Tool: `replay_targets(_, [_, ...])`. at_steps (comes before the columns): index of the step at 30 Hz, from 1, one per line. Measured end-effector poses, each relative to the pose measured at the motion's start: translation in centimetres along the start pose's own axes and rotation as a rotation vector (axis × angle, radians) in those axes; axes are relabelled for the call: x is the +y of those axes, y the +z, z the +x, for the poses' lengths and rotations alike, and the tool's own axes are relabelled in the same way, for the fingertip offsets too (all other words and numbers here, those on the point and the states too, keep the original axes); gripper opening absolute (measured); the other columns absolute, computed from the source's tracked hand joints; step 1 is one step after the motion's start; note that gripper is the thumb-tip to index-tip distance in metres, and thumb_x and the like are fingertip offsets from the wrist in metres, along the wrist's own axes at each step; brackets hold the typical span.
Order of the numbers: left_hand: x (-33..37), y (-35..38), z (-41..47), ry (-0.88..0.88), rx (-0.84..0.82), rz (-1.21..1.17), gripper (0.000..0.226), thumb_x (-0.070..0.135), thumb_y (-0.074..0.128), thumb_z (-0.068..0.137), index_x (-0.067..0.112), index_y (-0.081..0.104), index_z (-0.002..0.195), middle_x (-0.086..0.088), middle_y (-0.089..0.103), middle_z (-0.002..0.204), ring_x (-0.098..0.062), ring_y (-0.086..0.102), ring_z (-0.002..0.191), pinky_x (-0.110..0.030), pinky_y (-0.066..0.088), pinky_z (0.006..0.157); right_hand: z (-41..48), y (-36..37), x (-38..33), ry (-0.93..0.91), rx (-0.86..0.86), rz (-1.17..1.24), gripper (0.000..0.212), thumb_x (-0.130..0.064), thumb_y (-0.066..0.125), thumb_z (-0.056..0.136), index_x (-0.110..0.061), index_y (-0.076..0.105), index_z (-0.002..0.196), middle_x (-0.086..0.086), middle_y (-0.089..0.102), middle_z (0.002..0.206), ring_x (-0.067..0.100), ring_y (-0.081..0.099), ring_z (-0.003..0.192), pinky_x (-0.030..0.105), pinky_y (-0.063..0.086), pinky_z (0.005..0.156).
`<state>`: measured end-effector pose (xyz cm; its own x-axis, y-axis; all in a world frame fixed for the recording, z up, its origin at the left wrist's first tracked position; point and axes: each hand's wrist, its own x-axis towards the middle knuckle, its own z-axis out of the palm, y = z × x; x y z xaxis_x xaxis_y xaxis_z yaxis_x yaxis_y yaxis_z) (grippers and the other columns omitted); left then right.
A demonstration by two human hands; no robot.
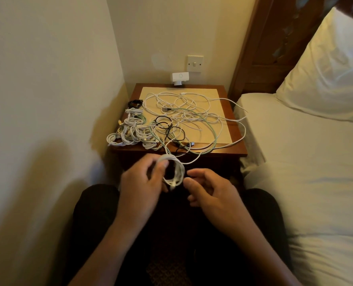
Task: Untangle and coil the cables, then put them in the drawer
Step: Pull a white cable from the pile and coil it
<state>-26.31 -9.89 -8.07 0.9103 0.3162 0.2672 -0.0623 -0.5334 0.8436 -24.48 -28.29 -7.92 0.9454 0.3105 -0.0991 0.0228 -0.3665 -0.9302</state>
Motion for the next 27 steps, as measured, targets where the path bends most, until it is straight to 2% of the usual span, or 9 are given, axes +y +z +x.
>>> replay_targets(2, [0.7, 1.0, -0.9, 0.018, -0.063, -0.030, 0.011, 0.027, 0.062, 0.101, 0.027, 0.073, 0.102, 0.013, 0.073, 0.084, -0.003, 0.069, 0.079, -0.016, 0.051, 0.067, 0.4, 1.1, -0.4, 0.016, -0.004, 0.039, 0.027, -0.045, 0.068, 0.094, -0.036, 0.064, 0.119, -0.008, 0.075, 0.098, 0.009, 0.075, 0.084, 0.036, 0.065, 0.077])
replay_targets(6, [0.2, 0.6, -0.9, -0.107, -0.133, -0.140, 0.010, 0.027, 0.062, 0.101, 0.029, 0.072, 0.099, 0.007, 0.073, 0.080, -0.011, 0.072, 0.067, -0.029, 0.058, 0.063, 0.6, 0.7, -0.2, 0.029, -0.056, -0.063, 0.026, -0.026, 0.064, 0.101, -0.029, 0.064, 0.126, -0.004, 0.074, 0.095, 0.007, 0.075, 0.079, 0.028, 0.064, 0.073])
replay_targets(11, [-1.3, -0.1, -0.6, -0.205, -0.143, -0.144, 0.013, 0.025, 0.060, 0.102, 0.026, 0.073, 0.098, 0.003, 0.072, 0.081, -0.014, 0.072, 0.068, -0.024, 0.057, 0.061, 0.5, -0.4, 0.1, 0.044, -0.089, -0.296, 0.025, -0.023, 0.058, 0.104, -0.030, 0.065, 0.128, -0.009, 0.071, 0.099, 0.004, 0.070, 0.088, 0.027, 0.061, 0.084])
replay_targets(13, [-1.4, 0.0, -0.7, -0.311, -0.175, -0.278, 0.016, 0.022, 0.058, 0.103, 0.018, 0.073, 0.100, -0.001, 0.072, 0.081, -0.017, 0.071, 0.073, -0.024, 0.057, 0.064, 0.4, -0.7, 0.3, -0.070, -0.031, -0.401, 0.020, -0.026, 0.060, 0.103, -0.035, 0.069, 0.119, -0.015, 0.067, 0.098, 0.000, 0.064, 0.092, 0.025, 0.058, 0.083])
replay_targets(16, [-0.8, 0.8, -1.3, -0.467, -0.263, -0.563, 0.021, 0.018, 0.052, 0.105, 0.005, 0.068, 0.108, -0.008, 0.071, 0.084, -0.023, 0.070, 0.077, -0.040, 0.061, 0.079, 0.4, -0.6, 1.2, -0.146, 0.053, -0.497, 0.019, -0.030, 0.064, 0.100, -0.038, 0.072, 0.115, -0.020, 0.059, 0.103, -0.001, 0.055, 0.096, 0.021, 0.050, 0.081])
replay_targets(18, [-0.6, 1.5, -1.8, -0.513, -0.269, -0.685, 0.021, 0.017, 0.052, 0.105, 0.001, 0.065, 0.111, -0.014, 0.071, 0.089, -0.028, 0.073, 0.083, -0.044, 0.060, 0.085, 0.5, -0.4, 1.8, -0.085, 0.079, -0.401, 0.017, -0.028, 0.068, 0.097, -0.037, 0.074, 0.110, -0.018, 0.061, 0.099, -0.001, 0.058, 0.091, 0.020, 0.051, 0.076])
replay_targets(20, [-0.6, 1.9, -2.0, -0.529, -0.256, -0.715, 0.022, 0.018, 0.053, 0.104, 0.001, 0.065, 0.111, -0.020, 0.072, 0.096, -0.033, 0.074, 0.092, -0.041, 0.060, 0.085, 0.5, -0.2, 2.1, -0.003, 0.075, -0.244, 0.016, -0.027, 0.070, 0.096, -0.040, 0.072, 0.106, -0.016, 0.069, 0.095, -0.003, 0.065, 0.090, 0.022, 0.058, 0.079])
replay_targets(24, [-1.0, 2.6, -2.3, -0.518, -0.261, -0.587, 0.027, 0.023, 0.050, 0.105, 0.007, 0.073, 0.104, -0.009, 0.075, 0.100, -0.020, 0.073, 0.098, -0.039, 0.060, 0.090, 0.4, 0.5, 2.5, 0.095, 0.029, 0.037, 0.021, -0.022, 0.067, 0.098, -0.038, 0.072, 0.112, -0.018, 0.075, 0.102, 0.000, 0.071, 0.096, 0.031, 0.062, 0.088])
replay_targets(27, [-1.3, 3.0, -2.3, -0.536, -0.267, -0.581, 0.031, 0.021, 0.045, 0.107, 0.008, 0.073, 0.102, -0.007, 0.074, 0.095, -0.019, 0.072, 0.094, -0.043, 0.060, 0.092, 0.3, 0.4, 2.1, 0.156, 0.003, 0.249, 0.023, -0.015, 0.062, 0.101, -0.030, 0.073, 0.112, -0.011, 0.078, 0.102, 0.007, 0.074, 0.097, 0.030, 0.062, 0.086])
